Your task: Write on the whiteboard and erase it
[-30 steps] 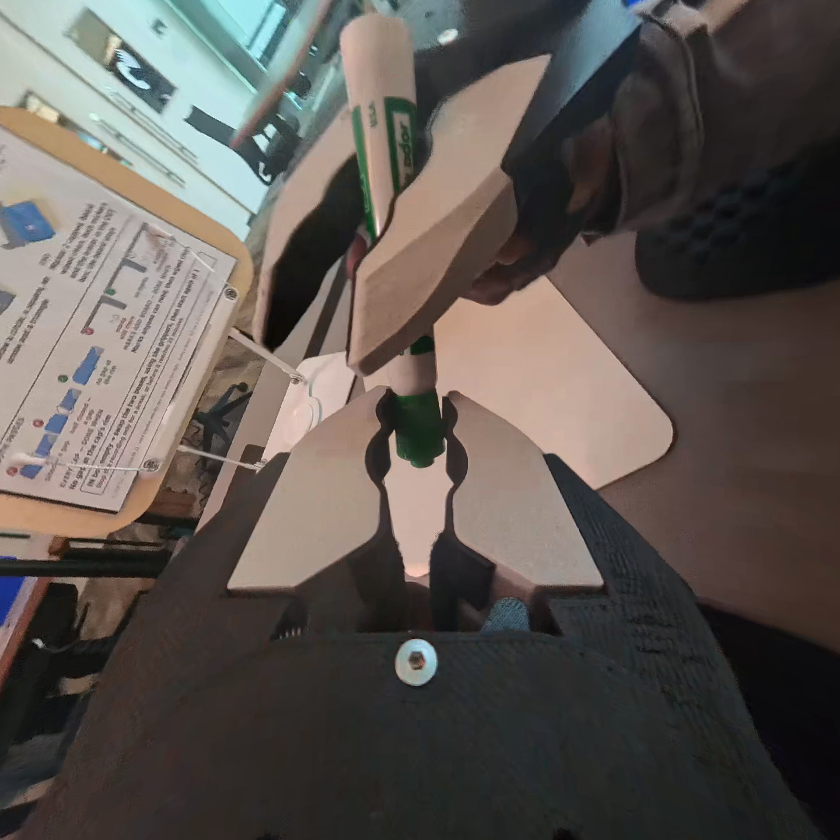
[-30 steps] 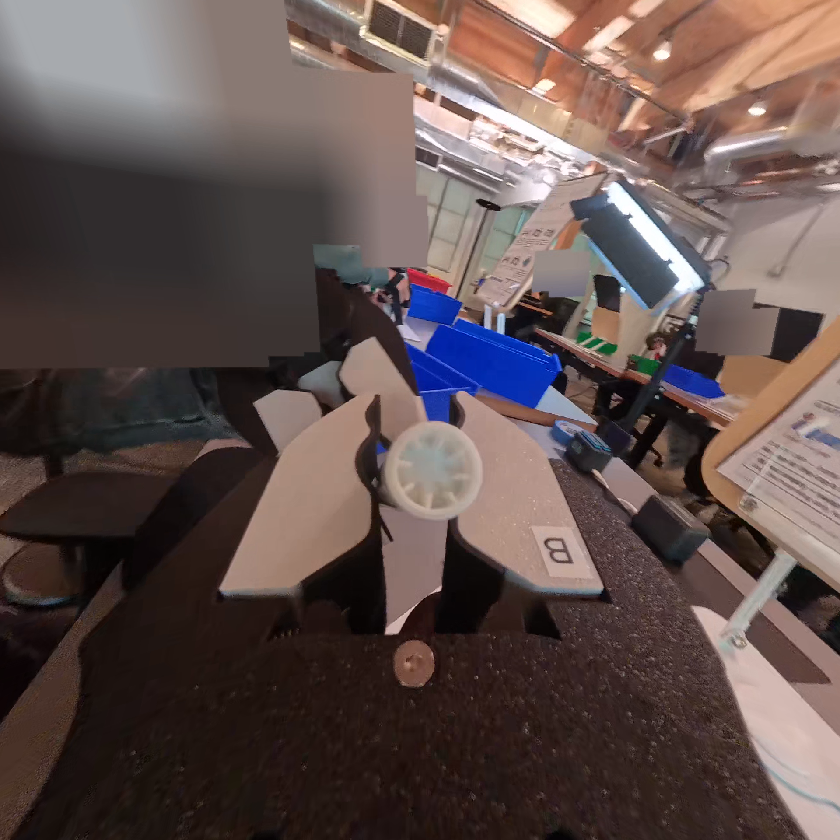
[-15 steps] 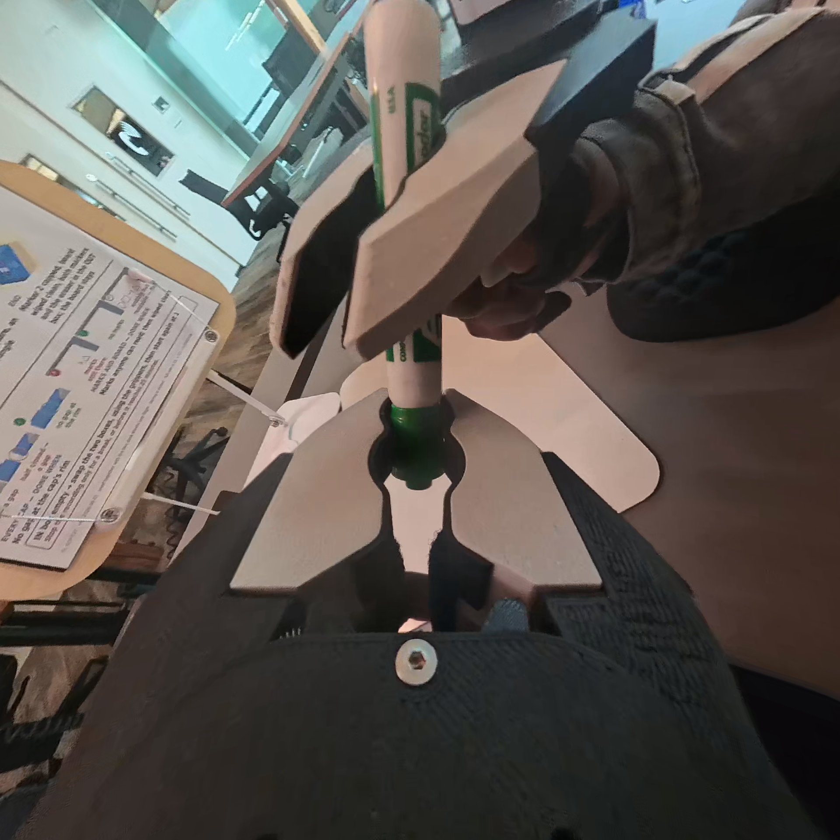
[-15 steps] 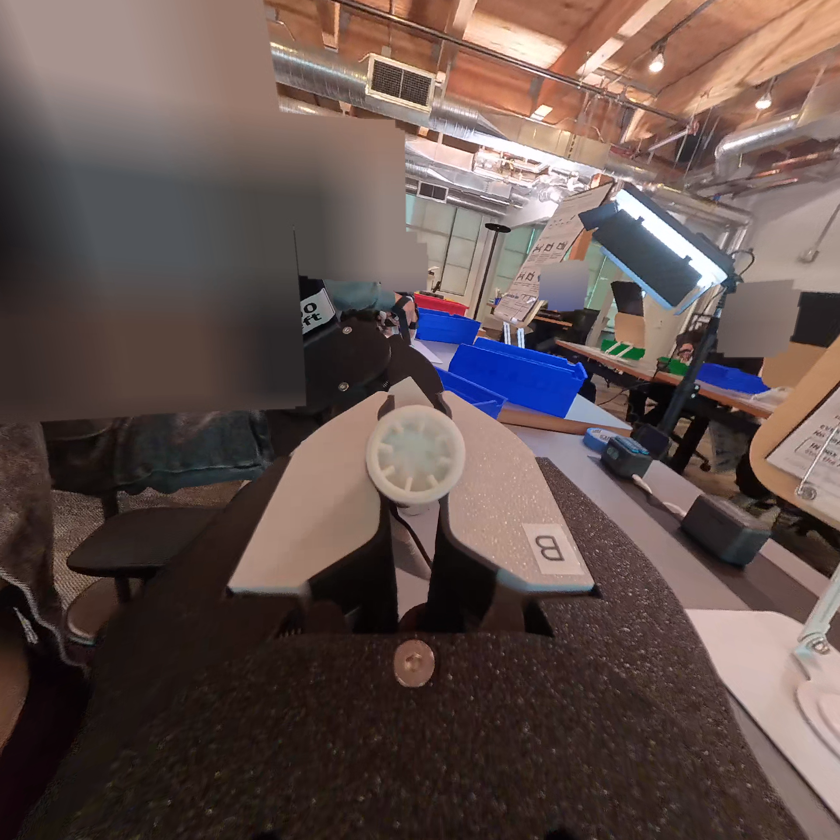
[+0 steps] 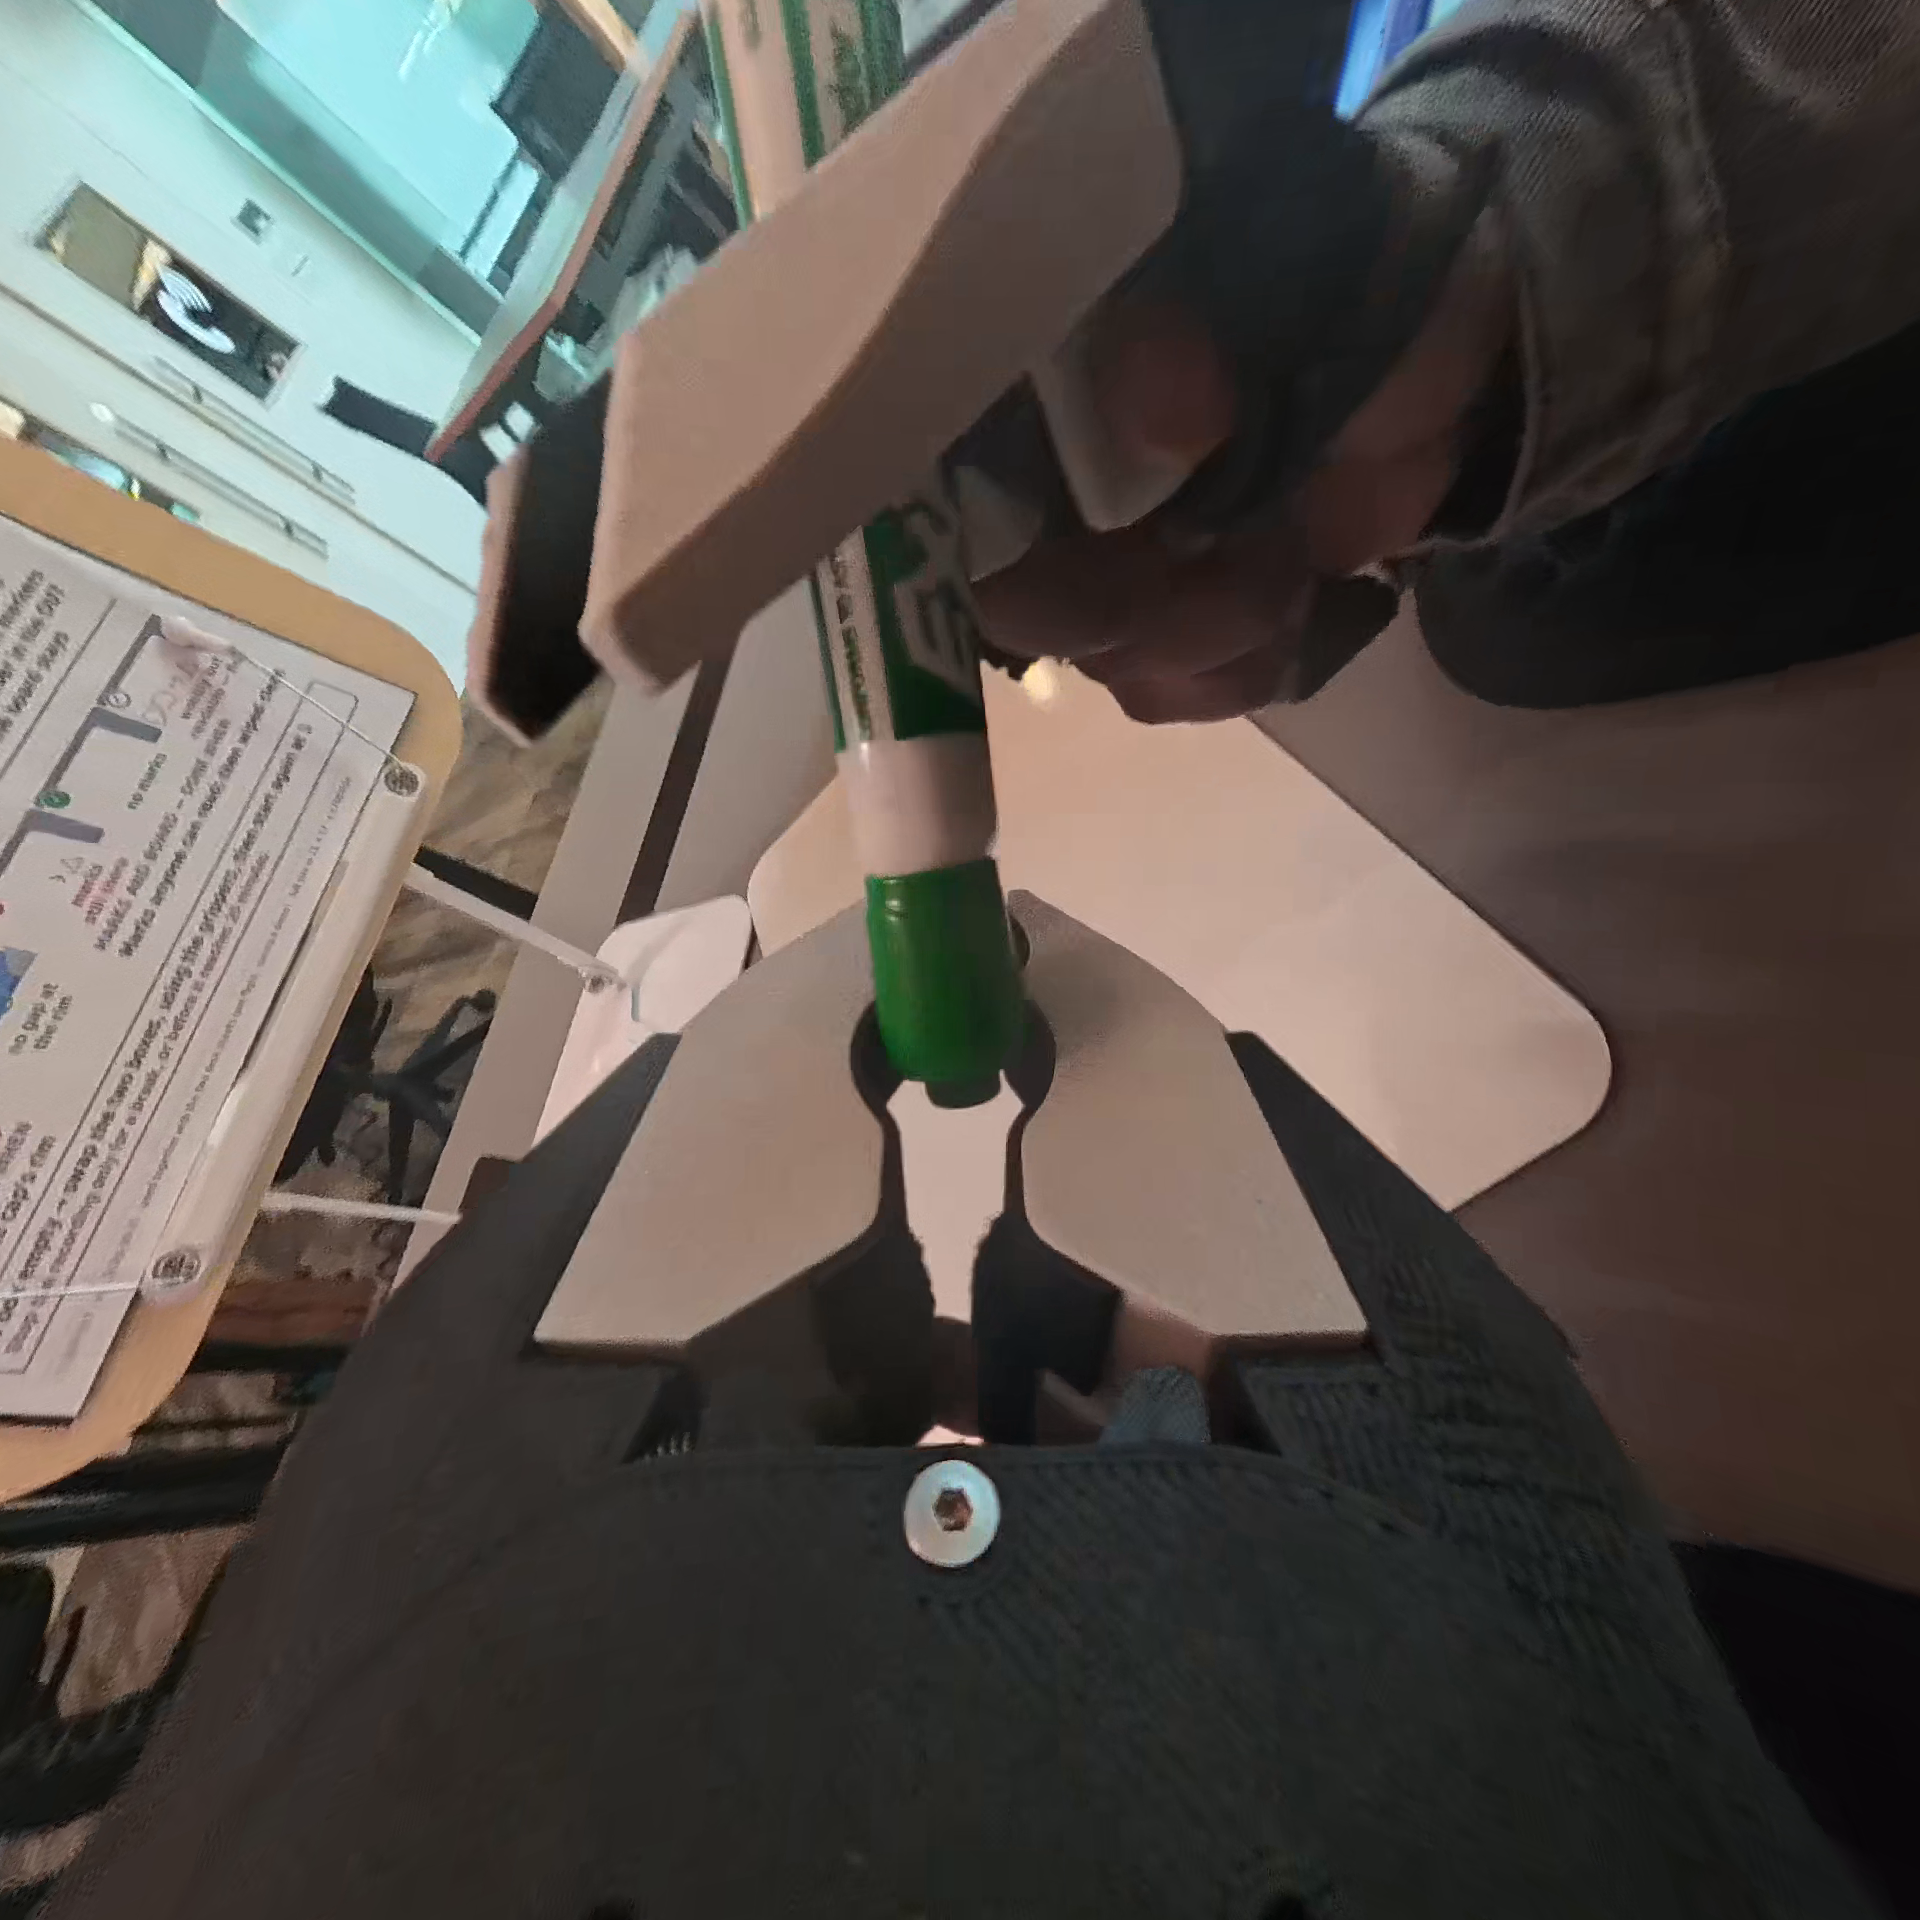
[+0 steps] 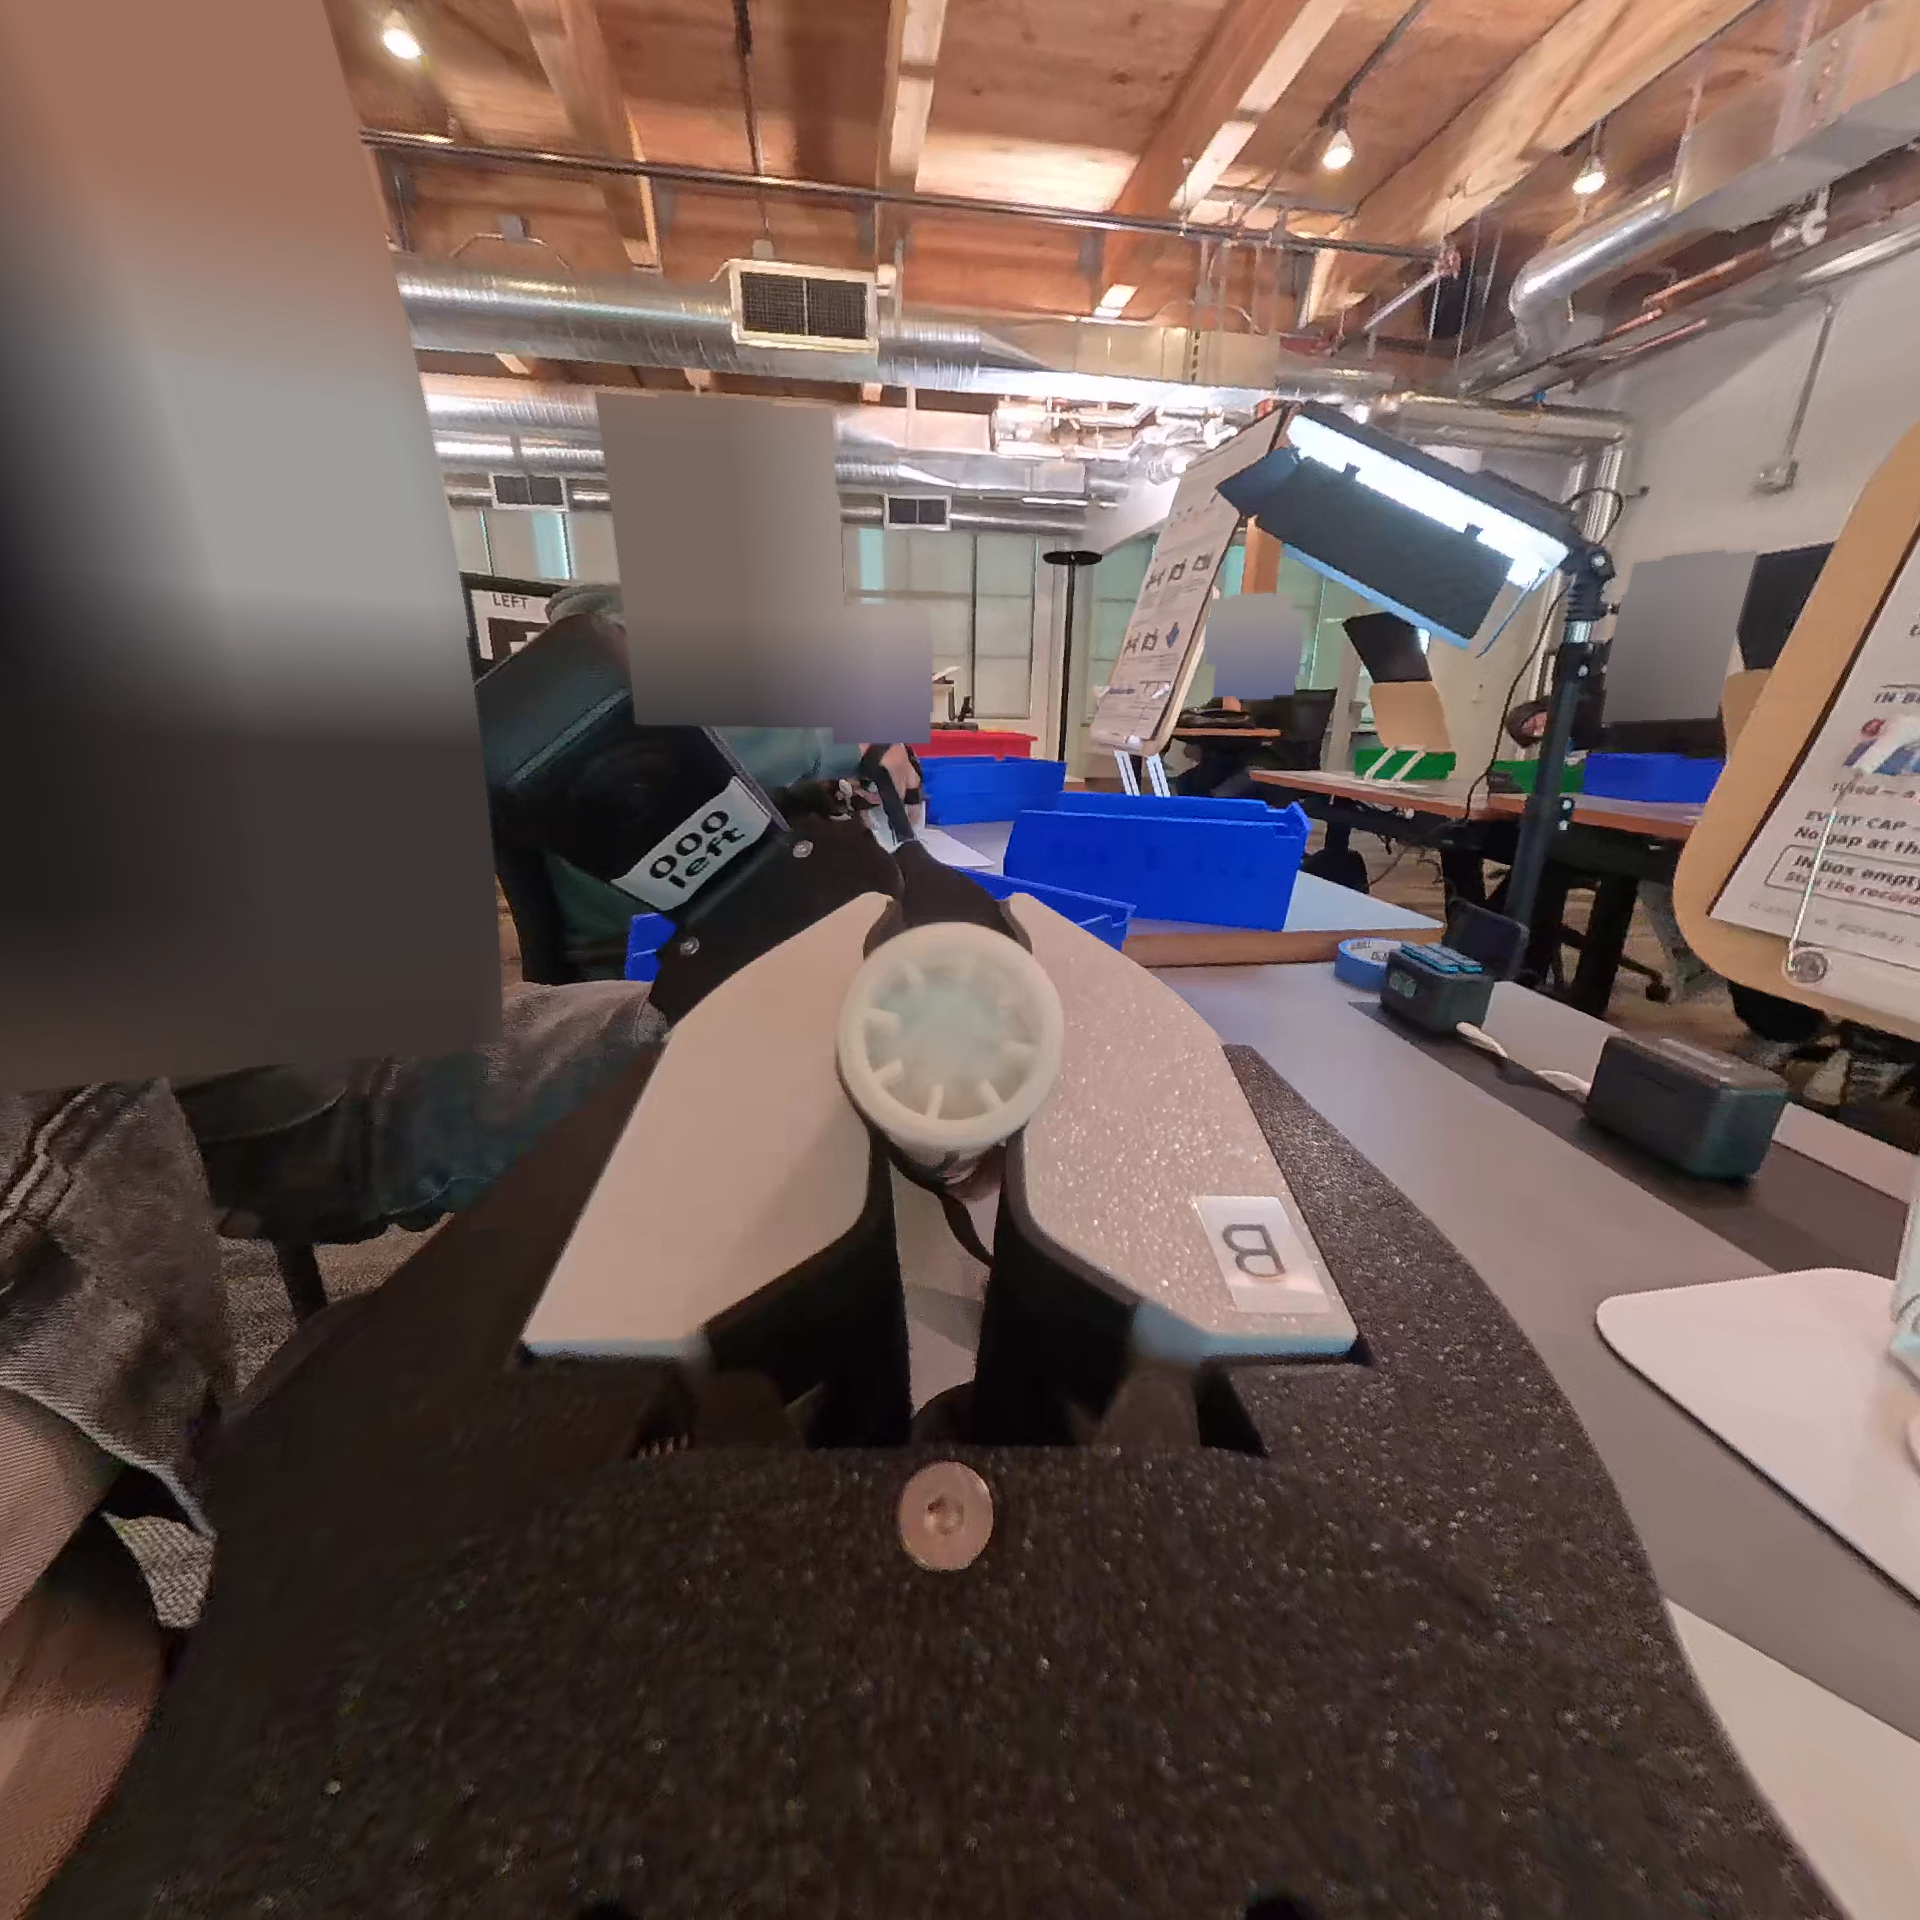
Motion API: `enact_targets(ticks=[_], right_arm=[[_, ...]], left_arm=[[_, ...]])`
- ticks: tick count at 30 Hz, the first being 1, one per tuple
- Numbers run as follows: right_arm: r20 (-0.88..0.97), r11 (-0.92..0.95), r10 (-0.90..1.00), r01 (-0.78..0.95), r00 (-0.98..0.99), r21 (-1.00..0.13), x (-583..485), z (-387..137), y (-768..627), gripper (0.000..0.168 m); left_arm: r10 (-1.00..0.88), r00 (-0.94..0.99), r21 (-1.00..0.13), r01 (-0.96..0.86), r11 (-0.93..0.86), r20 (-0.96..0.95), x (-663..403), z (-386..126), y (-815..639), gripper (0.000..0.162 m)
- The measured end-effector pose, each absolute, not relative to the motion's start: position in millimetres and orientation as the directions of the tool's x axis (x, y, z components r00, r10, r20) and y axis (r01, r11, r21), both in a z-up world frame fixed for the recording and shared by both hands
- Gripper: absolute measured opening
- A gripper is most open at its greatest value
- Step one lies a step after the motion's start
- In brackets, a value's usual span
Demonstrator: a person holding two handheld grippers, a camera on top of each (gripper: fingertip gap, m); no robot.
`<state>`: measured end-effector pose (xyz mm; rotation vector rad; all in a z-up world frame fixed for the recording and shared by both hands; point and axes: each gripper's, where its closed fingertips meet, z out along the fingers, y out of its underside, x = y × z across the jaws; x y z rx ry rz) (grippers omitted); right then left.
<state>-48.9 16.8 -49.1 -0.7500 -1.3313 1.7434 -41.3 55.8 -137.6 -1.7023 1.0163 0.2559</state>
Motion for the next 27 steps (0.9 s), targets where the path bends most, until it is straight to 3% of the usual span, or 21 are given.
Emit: enact_targets(ticks=[4,6,18,27], right_arm=[[0.024,-0.107,0.872,-0.238,-0.489,-0.965,-47.9,-50.5,20.3,0.017],[0.004,-0.116,0.873,-0.214,-0.489,-0.970,-51.4,-56.3,21.9,0.017],[0.013,-0.110,0.882,-0.232,-0.471,-0.966,-41.8,-45.9,23.5,0.017],[0.099,-0.025,0.894,-0.269,-0.437,-0.963,-26.1,-8.6,20.1,0.017]], left_arm=[[-0.521,0.622,-0.704,-0.708,-0.056,-0.584,-38.6,-139.6,60.3,0.013],[-0.525,0.632,-0.723,-0.690,-0.044,-0.571,-35.0,-137.1,61.0,0.023],[-0.587,0.626,-0.768,-0.640,-0.010,-0.514,-21.3,-127.1,61.3,0.016],[-0.597,0.637,-0.826,-0.558,0.081,-0.488,-1.3,-86.3,60.1,0.015]])
